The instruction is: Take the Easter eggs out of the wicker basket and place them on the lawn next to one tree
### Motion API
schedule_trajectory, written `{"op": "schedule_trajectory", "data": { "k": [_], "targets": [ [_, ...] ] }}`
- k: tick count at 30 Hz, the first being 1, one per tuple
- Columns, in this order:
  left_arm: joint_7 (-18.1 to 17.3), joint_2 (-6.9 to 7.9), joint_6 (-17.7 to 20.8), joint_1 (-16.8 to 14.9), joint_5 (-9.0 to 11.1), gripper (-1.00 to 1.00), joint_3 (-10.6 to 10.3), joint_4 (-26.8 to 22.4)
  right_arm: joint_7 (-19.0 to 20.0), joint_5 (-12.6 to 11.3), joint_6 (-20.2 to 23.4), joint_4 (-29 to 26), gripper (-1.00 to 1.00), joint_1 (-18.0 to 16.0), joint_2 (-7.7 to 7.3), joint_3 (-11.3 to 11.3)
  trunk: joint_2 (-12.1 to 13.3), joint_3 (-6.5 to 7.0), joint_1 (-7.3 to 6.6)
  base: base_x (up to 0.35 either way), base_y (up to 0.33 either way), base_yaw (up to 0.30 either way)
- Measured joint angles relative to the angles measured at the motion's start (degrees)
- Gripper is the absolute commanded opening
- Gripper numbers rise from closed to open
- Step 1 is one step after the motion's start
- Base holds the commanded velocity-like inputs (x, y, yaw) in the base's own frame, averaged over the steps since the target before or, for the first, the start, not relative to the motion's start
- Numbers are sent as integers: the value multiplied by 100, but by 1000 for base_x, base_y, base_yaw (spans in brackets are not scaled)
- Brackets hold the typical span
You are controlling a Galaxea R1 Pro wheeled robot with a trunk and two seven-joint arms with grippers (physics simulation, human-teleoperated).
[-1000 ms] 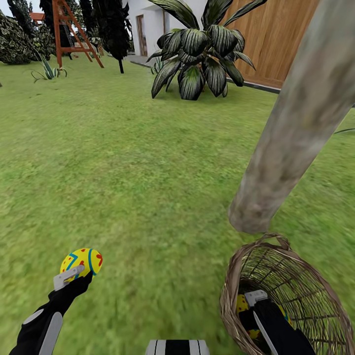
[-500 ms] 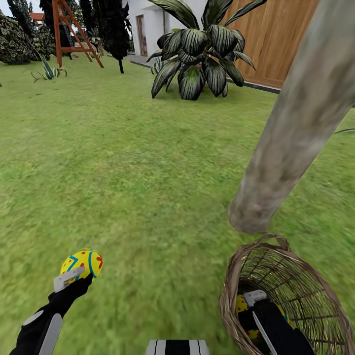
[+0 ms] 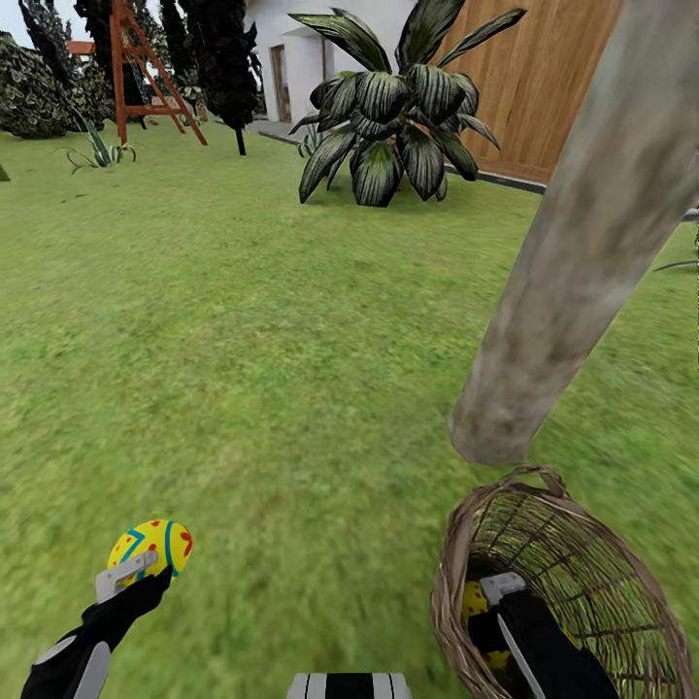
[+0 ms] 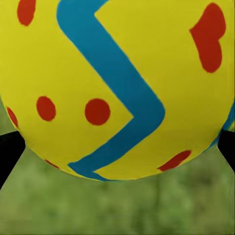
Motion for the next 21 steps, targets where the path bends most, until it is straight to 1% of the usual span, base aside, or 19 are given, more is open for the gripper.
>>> {"op": "schedule_trajectory", "data": {
  "k": [19,21],
  "targets": [
    [0,-9,71,0,-1,-100,-1,14,0,27,0,5,-100,0,4,0,25,421,-49,0,0,0],
    [0,-9,71,0,-3,-100,-1,17,-2,27,1,3,-100,0,4,0,28,466,-54,0,0,-79]
  ]
}}
